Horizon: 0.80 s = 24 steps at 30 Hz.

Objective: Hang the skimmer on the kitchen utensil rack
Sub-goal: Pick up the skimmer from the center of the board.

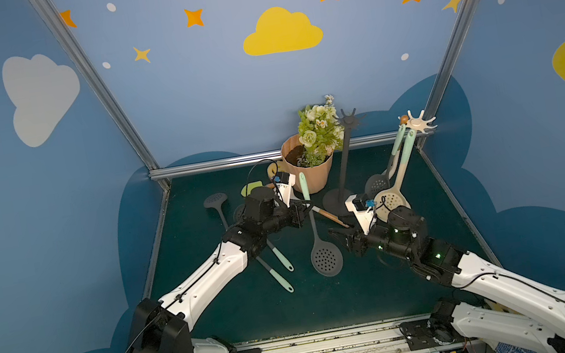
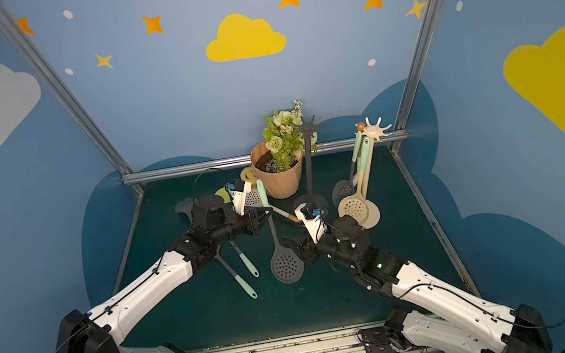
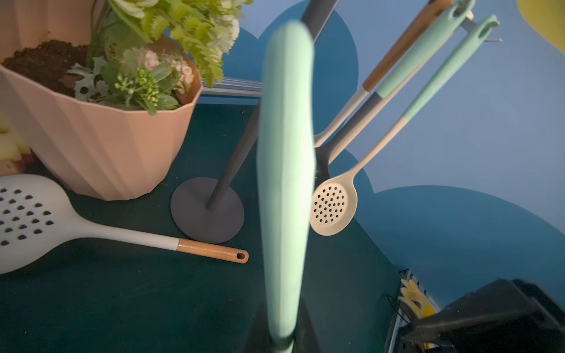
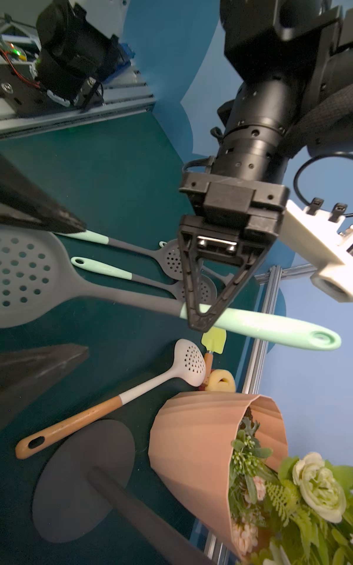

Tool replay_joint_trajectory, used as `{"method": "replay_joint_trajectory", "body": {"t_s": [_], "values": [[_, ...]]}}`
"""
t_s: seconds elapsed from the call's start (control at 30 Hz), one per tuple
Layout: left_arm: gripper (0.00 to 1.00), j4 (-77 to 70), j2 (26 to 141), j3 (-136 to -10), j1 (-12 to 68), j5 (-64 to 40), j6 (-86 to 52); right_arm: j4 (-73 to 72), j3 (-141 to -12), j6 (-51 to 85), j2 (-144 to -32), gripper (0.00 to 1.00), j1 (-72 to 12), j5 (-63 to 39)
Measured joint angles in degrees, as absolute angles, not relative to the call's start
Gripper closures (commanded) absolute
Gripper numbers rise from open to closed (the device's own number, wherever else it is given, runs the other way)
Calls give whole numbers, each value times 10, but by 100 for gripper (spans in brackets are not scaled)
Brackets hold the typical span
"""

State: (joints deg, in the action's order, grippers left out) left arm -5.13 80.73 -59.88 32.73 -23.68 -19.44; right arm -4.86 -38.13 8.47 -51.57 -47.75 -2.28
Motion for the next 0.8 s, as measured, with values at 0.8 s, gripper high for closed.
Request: {"method": "replay_joint_trajectory", "body": {"t_s": [0.8], "values": [[96, -58, 813, -599, 306, -240, -236, -149, -511, 65, -808, 55, -505, 54]]}}
